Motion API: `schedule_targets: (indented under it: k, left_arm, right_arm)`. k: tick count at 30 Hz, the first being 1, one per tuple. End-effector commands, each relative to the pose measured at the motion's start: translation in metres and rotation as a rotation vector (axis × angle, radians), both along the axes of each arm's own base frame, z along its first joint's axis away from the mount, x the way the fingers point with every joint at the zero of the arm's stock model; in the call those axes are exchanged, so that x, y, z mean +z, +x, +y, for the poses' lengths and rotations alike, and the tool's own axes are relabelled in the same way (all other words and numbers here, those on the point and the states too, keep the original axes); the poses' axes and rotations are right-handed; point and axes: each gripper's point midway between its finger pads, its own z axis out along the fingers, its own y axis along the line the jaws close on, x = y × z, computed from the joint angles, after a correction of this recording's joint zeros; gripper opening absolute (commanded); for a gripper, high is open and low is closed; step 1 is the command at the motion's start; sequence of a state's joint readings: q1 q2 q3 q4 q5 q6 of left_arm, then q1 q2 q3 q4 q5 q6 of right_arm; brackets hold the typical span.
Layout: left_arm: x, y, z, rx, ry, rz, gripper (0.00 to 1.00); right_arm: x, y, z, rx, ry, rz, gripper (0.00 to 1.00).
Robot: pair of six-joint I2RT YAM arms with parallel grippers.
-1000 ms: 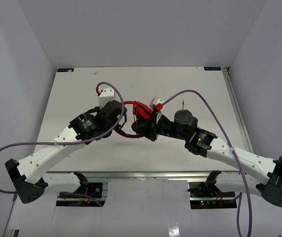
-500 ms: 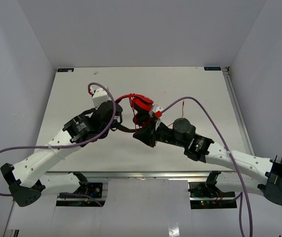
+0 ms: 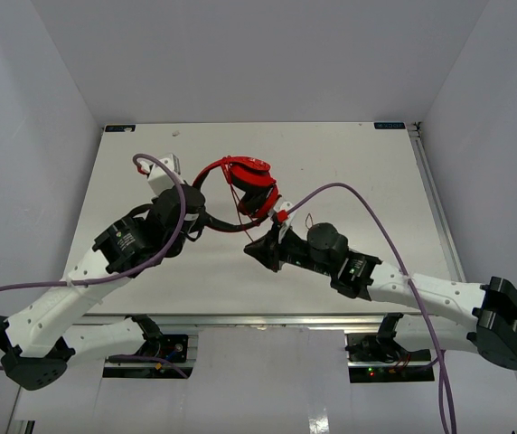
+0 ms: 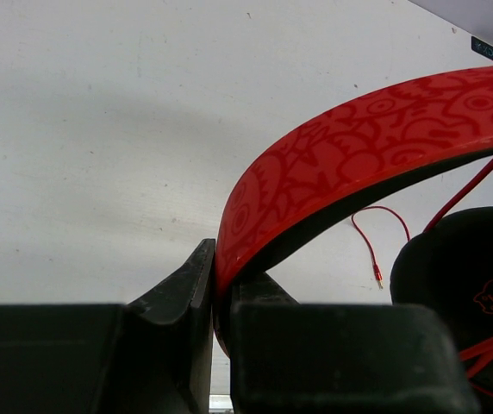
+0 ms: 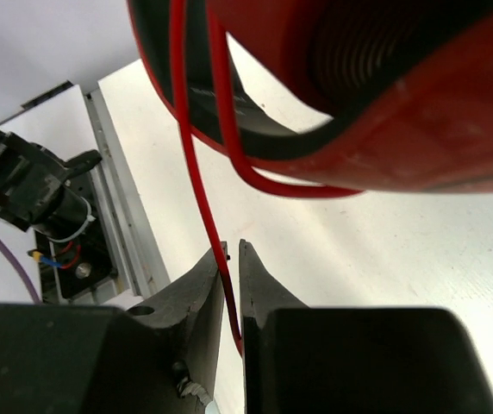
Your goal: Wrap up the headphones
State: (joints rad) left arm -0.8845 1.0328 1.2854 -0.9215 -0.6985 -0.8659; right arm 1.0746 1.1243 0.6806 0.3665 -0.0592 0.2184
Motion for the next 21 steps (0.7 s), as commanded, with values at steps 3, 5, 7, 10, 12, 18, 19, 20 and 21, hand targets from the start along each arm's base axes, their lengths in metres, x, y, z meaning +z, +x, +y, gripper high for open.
schedule_targets:
  k: [3, 5, 7, 10, 12, 18, 19, 20, 21]
  left_arm:
    - [0.046, -0.007, -0.004, -0.022, -0.185, -0.089, 0.0]
    - [0.046, -0.009, -0.005, -0.034, -0.195, -0.087, 0.0]
    - [0.046, -0.01, -0.005, -0.039, -0.202, -0.084, 0.0]
    - [0.044, -0.012, -0.006, -0.05, -0.207, -0.076, 0.0]
    - [0.042, -0.014, -0.007, -0.057, -0.214, -0.072, 0.0]
    - [0.047, -0.02, -0.006, -0.083, -0.24, -0.077, 0.0]
    - [0.047, -0.021, -0.005, -0.085, -0.24, -0.077, 0.0]
    - [0.048, -0.023, -0.005, -0.09, -0.243, -0.077, 0.0]
    - [0.049, -0.025, -0.005, -0.096, -0.25, -0.078, 0.0]
  right_arm:
    - [-0.027, 0.011, 0.0, -0.044, -0.01, -0.054, 0.17]
    - [-0.037, 0.017, -0.002, -0.076, -0.018, -0.066, 0.17]
    - [-0.041, 0.019, -0.001, -0.079, -0.017, -0.083, 0.17]
    - [-0.045, 0.019, 0.001, -0.069, -0.009, -0.107, 0.17]
    - [-0.051, 0.02, 0.002, -0.068, -0.012, -0.122, 0.18]
    - [-0.067, 0.026, 0.004, -0.077, -0.045, -0.13, 0.18]
    - [-0.07, 0.026, 0.003, -0.075, -0.048, -0.128, 0.18]
    - [-0.073, 0.026, 0.003, -0.074, -0.048, -0.125, 0.18]
    - [-0.075, 0.028, 0.003, -0.075, -0.045, -0.121, 0.17]
